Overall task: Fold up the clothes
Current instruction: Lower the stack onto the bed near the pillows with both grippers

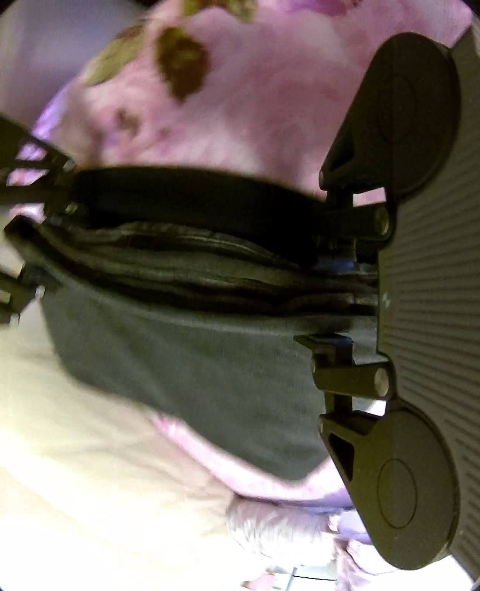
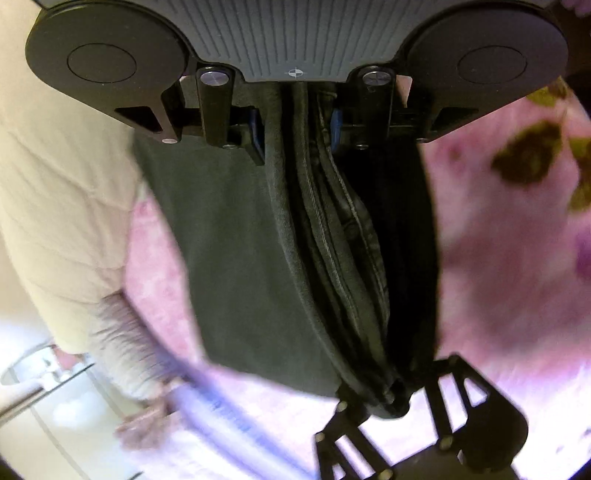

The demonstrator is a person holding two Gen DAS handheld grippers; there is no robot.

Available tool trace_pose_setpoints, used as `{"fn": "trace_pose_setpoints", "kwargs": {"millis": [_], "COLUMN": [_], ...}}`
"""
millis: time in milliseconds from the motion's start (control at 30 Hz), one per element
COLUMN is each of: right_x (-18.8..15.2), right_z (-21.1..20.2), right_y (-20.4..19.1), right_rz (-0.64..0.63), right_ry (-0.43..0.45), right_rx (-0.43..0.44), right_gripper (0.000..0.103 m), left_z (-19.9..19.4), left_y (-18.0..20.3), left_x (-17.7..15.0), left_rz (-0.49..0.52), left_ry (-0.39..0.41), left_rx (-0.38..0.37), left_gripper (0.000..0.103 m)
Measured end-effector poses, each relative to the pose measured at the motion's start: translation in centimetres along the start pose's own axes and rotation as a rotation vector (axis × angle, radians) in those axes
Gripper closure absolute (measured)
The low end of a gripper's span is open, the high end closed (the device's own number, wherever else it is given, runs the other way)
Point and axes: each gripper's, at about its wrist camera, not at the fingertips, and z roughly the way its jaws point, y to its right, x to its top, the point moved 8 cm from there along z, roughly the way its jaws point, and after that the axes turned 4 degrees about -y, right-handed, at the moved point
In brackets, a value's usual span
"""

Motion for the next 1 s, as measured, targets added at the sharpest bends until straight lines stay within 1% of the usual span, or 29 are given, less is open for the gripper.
{"fn": "trace_pose_setpoints", "kwargs": {"millis": [67,100,200,267,300,333,433,633,700,767,833,867,933,1000], "right_x": [-0.2,-0.2,-0.7,-1.2,-1.4,-1.4,-0.6,0.9,0.4,-0.5,-2.3,-3.0,-3.5,-3.5], "right_z": [0.4,0.4,-0.3,-0.8,-1.4,-2.0,-3.8,-7.3,-6.2,-4.4,-2.0,-1.7,-1.8,-1.5], "right_y": [-0.3,-0.3,-0.5,-1.0,-1.0,-0.8,1.0,5.0,6.5,7.5,6.4,5.7,5.0,5.0], "right_rz": [-0.017,-0.023,-0.026,0.000,0.017,0.056,0.232,0.594,0.738,0.859,0.909,0.910,0.856,0.832], "right_ry": [-0.013,-0.019,-0.058,-0.087,-0.098,-0.095,-0.051,0.044,0.058,0.046,-0.026,-0.032,-0.017,-0.027], "right_rx": [-0.011,-0.016,-0.033,-0.032,-0.028,-0.015,0.045,0.159,0.190,0.228,0.288,0.304,0.293,0.304], "right_gripper": [0.064,0.063,0.060,0.060,0.060,0.059,0.059,0.060,0.060,0.060,0.060,0.061,0.061,0.061], "left_z": [0.4,0.3,-1.0,-2.4,-3.4,-4.4,-7.0,-5.6,-4.9,-3.2,-2.1,-2.0,-1.9,-1.1], "left_y": [0.1,-0.1,-0.7,-1.2,-1.7,-2.2,-3.9,-8.5,-9.6,-8.4,-7.4,-7.2,-7.1,-6.8], "left_x": [-0.2,-0.3,-1.0,-1.8,-2.2,-2.6,-3.5,-2.1,-1.7,-2.0,-2.4,-2.4,-2.1,-1.7], "left_rz": [-0.002,-0.011,-0.041,-0.082,-0.137,-0.192,-0.352,-0.578,-0.644,-0.667,-0.701,-0.719,-0.714,-0.700], "left_ry": [0.001,0.003,-0.004,-0.005,0.011,0.027,0.070,0.037,0.018,-0.036,-0.075,-0.084,-0.099,-0.113], "left_rx": [0.012,0.013,0.000,-0.024,-0.040,-0.055,-0.099,-0.147,-0.173,-0.247,-0.304,-0.313,-0.303,-0.296], "left_gripper": [0.073,0.071,0.069,0.069,0.069,0.070,0.070,0.072,0.074,0.078,0.080,0.080,0.081,0.082]}}
